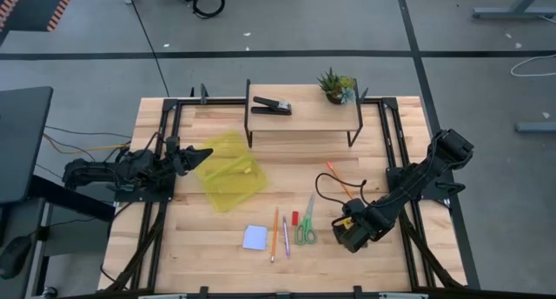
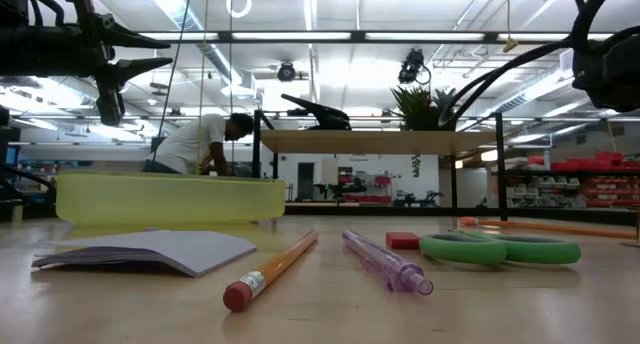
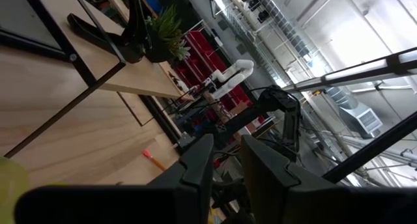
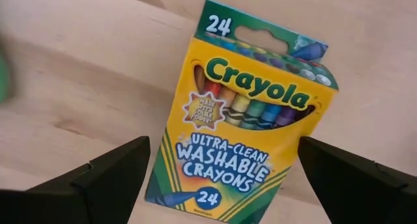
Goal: Pack school essentials
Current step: Put the yellow crayon box into the yellow supply box
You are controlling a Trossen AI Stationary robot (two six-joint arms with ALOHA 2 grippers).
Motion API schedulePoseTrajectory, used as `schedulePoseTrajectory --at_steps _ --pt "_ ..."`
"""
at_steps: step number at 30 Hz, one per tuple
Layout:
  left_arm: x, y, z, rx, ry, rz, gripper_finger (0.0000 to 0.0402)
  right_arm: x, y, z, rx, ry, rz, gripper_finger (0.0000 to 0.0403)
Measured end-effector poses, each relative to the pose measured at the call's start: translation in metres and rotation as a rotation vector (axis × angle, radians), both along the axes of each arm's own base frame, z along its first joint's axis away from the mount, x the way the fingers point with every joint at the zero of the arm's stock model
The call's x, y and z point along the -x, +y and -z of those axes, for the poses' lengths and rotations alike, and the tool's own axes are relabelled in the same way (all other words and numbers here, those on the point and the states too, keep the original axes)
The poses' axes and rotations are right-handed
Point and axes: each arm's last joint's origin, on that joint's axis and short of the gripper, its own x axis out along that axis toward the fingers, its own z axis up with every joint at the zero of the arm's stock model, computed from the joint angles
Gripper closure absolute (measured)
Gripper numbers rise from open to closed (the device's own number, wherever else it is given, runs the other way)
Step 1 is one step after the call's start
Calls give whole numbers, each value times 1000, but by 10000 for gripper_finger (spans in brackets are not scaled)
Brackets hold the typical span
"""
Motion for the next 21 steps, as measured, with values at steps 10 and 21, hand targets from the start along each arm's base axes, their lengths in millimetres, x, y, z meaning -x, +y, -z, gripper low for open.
schedulePoseTrajectory --at_steps 10,21 --pt "0 0 0 2 2 0 312 1 -1 -1 17 -1 9 3" --pt "0 0 2 1 21 0 316 -1 0 -7 -18 8 40 3"
